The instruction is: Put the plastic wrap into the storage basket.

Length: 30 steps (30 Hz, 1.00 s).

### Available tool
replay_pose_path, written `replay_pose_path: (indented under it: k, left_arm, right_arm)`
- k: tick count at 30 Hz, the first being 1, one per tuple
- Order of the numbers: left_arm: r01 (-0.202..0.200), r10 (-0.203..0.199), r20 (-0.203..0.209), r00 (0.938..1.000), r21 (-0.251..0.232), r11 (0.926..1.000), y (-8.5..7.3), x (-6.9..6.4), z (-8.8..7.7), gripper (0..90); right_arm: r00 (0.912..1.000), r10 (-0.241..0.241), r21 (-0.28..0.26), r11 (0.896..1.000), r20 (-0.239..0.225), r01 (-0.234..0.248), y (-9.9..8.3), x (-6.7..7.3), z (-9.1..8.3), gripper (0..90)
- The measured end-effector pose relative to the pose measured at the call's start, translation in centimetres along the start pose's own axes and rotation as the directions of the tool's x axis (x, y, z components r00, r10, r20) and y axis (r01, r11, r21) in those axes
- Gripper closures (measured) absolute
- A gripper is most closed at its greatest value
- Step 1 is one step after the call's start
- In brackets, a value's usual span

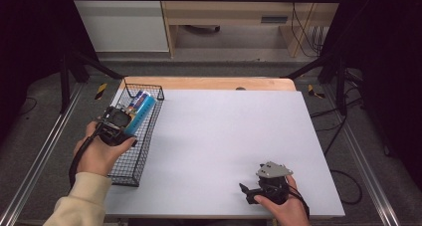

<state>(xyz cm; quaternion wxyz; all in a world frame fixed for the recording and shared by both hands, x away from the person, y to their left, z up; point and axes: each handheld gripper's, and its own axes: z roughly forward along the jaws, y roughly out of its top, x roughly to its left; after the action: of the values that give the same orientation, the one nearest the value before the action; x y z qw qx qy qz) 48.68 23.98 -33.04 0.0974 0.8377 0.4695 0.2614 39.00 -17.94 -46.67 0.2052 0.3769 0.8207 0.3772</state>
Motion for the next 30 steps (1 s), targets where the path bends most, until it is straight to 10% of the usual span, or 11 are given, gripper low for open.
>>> replay_pose_path:
  k: [30]
  left_arm:
    - [0.015, -0.016, 0.011, 0.9998, 0.059, 0.9981, -0.7, 0.4, 2.2, 32.1]
  right_arm:
    - [1.0, -0.005, 0.007, 1.0, -0.001, 0.005, 0.0, 0.1, 0.0, 6.2]
